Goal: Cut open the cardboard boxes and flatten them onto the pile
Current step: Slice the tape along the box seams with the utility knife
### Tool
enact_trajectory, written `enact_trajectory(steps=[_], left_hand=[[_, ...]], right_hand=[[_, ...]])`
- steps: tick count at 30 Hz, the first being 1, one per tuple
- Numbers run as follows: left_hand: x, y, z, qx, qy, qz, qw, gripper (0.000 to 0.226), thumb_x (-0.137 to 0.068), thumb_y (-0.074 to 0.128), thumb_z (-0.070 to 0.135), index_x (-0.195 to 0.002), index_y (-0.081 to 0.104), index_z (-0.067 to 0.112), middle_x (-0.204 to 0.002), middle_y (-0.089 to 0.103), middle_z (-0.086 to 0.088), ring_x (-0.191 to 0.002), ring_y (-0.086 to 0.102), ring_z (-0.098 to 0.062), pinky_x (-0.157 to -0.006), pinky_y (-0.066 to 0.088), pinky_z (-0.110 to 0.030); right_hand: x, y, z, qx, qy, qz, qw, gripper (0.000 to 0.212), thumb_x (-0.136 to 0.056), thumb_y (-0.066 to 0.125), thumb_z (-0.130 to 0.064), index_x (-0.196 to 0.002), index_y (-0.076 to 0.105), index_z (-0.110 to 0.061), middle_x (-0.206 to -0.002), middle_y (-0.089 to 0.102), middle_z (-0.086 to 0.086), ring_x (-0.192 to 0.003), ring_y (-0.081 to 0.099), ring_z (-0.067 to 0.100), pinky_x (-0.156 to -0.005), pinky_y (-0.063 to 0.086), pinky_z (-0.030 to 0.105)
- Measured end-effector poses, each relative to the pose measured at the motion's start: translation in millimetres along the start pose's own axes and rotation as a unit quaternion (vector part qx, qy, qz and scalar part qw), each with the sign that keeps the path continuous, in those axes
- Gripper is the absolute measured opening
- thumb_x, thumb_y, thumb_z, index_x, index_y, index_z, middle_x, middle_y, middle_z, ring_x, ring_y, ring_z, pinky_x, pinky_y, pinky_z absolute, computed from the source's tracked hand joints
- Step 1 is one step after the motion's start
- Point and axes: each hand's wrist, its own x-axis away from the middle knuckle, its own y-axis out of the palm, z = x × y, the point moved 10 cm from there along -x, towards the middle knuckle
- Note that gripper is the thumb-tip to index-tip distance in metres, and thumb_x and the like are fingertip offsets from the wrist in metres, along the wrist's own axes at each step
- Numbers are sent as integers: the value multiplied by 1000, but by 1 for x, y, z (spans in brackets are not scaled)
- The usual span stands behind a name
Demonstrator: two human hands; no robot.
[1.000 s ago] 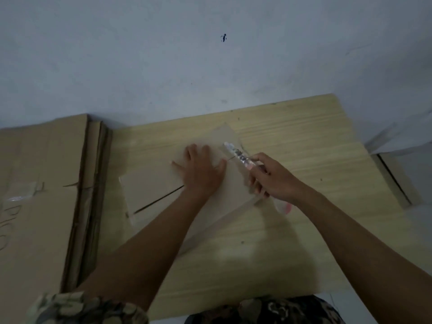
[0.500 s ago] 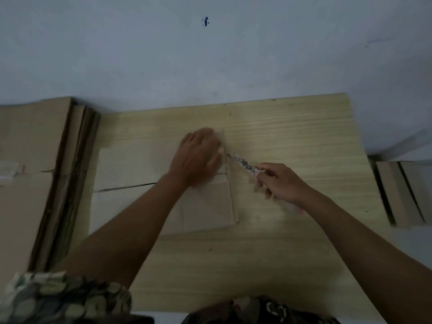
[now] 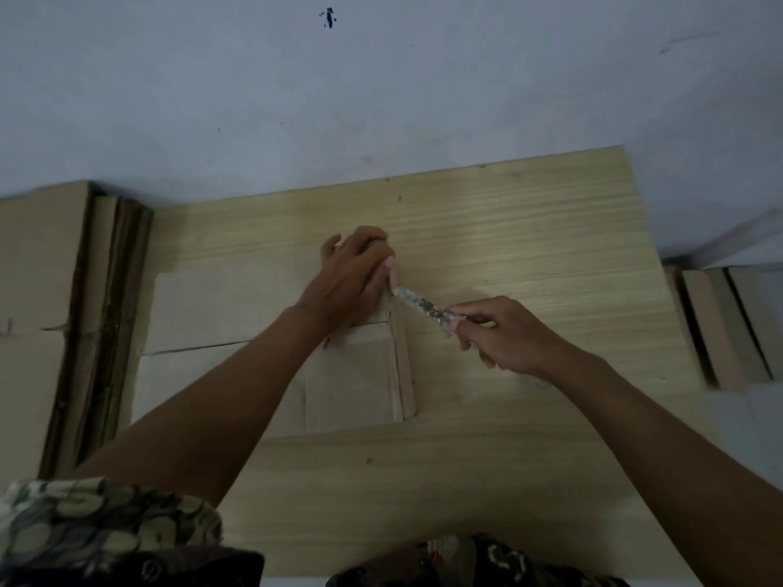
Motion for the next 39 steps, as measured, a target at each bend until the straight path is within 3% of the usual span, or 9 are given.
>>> enact_trajectory(steps=[3,9,15,19,22,27,32,35,39], left_hand=[[-4,0,-1,11,4,-13,1000,30,-104,34,34,-107,60,19,-128,53,-3,-119,52,-17,-108,29,-57],[-9,1,1,28,9,-21,999,23,-101,39,35,-103,56,20,-122,52,-1,-114,52,-17,-106,32,-59],[-5,7,3,24,21,-47,998,25,-103,35,35,-102,54,18,-121,50,-2,-112,52,-19,-107,29,-58],[0,10,8,6,41,-36,998,25,-103,37,34,-102,54,17,-122,50,-5,-112,53,-21,-103,29,-54],[2,11,7,-5,50,-22,998,22,-103,39,33,-102,54,17,-121,51,-6,-111,55,-22,-100,31,-52],[8,14,14,-12,67,-20,997,21,-103,41,32,-103,56,16,-122,50,-6,-108,53,-20,-103,31,-53],[7,14,14,-16,76,-18,997,23,-103,41,32,-102,56,15,-120,51,-8,-106,54,-21,-100,34,-53],[7,14,16,-10,80,-19,997,20,-103,40,32,-102,54,17,-119,51,-7,-106,54,-21,-101,35,-55],[9,4,16,18,66,-19,997,16,-102,41,31,-109,52,23,-122,54,-9,-114,55,-24,-101,39,-55]], right_hand=[[-5,2,-3,7,1,-3,1000,23,-102,59,-22,-121,71,-22,-80,69,7,-42,50,1,-43,40,18],[-12,4,-21,40,-20,-28,999,22,-102,57,-29,-115,75,-25,-80,70,4,-43,49,0,-46,40,20],[-12,14,-17,7,38,-107,994,25,-102,58,-28,-113,74,-12,-75,66,0,-50,46,13,-48,36,27],[-18,19,-28,95,26,-115,988,24,-101,58,-30,-109,75,-15,-82,72,-1,-48,53,9,-48,43,26],[-21,32,-32,130,13,-111,985,27,-101,56,-34,-103,76,-15,-85,74,2,-50,56,7,-48,44,24],[-15,36,-21,136,35,-149,979,27,-100,57,-36,-109,76,-19,-90,74,9,-50,53,7,-53,46,27],[-13,50,-28,119,23,-155,981,27,-100,57,-35,-94,76,-17,-87,73,9,-54,53,9,-53,44,28],[-8,52,-24,131,35,-174,975,25,-100,58,-35,-101,77,-18,-88,73,10,-55,52,9,-52,43,27],[-11,52,-27,139,17,-155,978,27,-100,57,-35,-98,76,-16,-91,73,12,-56,56,10,-56,48,27]])
